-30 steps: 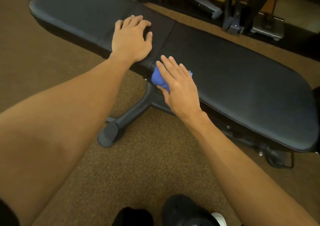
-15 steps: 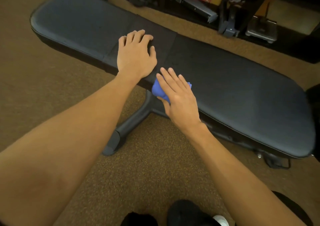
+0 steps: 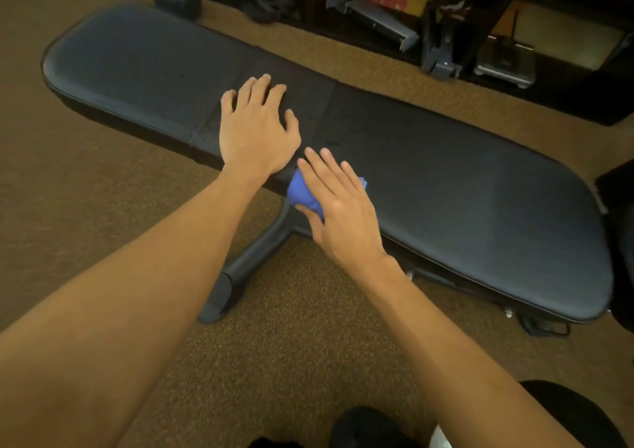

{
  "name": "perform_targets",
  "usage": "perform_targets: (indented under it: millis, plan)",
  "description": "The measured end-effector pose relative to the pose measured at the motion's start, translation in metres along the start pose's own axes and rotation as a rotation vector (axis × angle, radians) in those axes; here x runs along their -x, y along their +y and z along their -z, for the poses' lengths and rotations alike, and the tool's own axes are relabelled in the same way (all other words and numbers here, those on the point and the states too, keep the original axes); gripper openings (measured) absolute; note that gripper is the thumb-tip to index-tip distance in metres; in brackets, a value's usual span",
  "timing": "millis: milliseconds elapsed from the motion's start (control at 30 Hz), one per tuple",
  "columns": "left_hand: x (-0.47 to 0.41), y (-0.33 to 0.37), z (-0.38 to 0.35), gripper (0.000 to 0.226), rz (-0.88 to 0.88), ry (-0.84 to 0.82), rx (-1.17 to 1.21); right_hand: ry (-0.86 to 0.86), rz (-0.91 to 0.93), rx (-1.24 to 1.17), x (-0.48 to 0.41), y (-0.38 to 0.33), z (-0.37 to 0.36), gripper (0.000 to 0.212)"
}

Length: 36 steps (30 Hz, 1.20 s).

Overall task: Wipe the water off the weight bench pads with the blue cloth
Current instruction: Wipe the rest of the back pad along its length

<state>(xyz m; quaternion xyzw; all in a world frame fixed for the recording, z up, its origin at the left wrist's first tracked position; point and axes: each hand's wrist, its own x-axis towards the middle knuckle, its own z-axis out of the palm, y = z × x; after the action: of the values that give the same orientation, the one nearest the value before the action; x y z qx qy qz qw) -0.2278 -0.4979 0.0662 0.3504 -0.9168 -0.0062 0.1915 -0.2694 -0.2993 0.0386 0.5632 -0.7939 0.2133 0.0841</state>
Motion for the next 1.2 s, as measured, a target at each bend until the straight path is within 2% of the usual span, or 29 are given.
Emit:
perform_targets:
  millis: [167, 267, 433, 500, 600, 633, 767, 833, 967, 1067, 1100, 1200]
  plan:
    - [0.0, 0.0, 0.0, 0.06, 0.011, -0.006, -0.004, -0.028, 0.063, 0.026, 0.03, 0.022, 0.011, 0.075]
    - [0.0, 0.0, 0.001, 0.06, 0.014, -0.024, -0.001, -0.027, -0.014, -0.001, 0.042, 0.03, 0.017, 0.074]
    - [0.001, 0.001, 0.002, 0.061, 0.024, -0.035, -0.017, -0.08, -0.12, -0.058, 0.001, 0.003, 0.005, 0.067]
    - [0.0, 0.001, 0.002, 0.061, 0.026, -0.036, -0.025, -0.122, -0.08, -0.105, -0.002, 0.007, 0.009, 0.064]
    - [-0.002, 0.003, 0.003, 0.06, 0.027, -0.053, -0.033, -0.192, 0.083, -0.144, 0.018, 0.037, 0.027, 0.061]
    - [-0.003, 0.003, 0.003, 0.06, 0.03, -0.052, -0.035, -0.208, 0.07, -0.177, 0.024, 0.049, 0.034, 0.059]
    - [-0.004, 0.003, 0.003, 0.059, 0.05, -0.03, -0.035, -0.176, -0.304, -0.258, -0.004, 0.07, 0.038, 0.055]
    - [-0.004, 0.004, 0.002, 0.059, 0.053, -0.016, -0.033, -0.165, -0.39, -0.198, -0.032, 0.06, 0.026, 0.057]
    - [-0.004, 0.002, -0.001, 0.056, 0.053, 0.01, -0.022, -0.176, -0.196, -0.218, -0.044, 0.034, 0.016, 0.059]
    - [-0.004, 0.002, -0.002, 0.056, 0.049, 0.014, -0.022, -0.227, -0.028, -0.233, -0.021, 0.052, 0.027, 0.059]
    - [-0.005, 0.002, -0.002, 0.056, 0.05, 0.009, -0.019, -0.224, -0.045, -0.234, -0.017, 0.062, 0.031, 0.058]
    - [-0.005, 0.002, -0.003, 0.057, 0.054, 0.002, -0.021, -0.182, -0.256, -0.216, -0.033, 0.069, 0.025, 0.057]
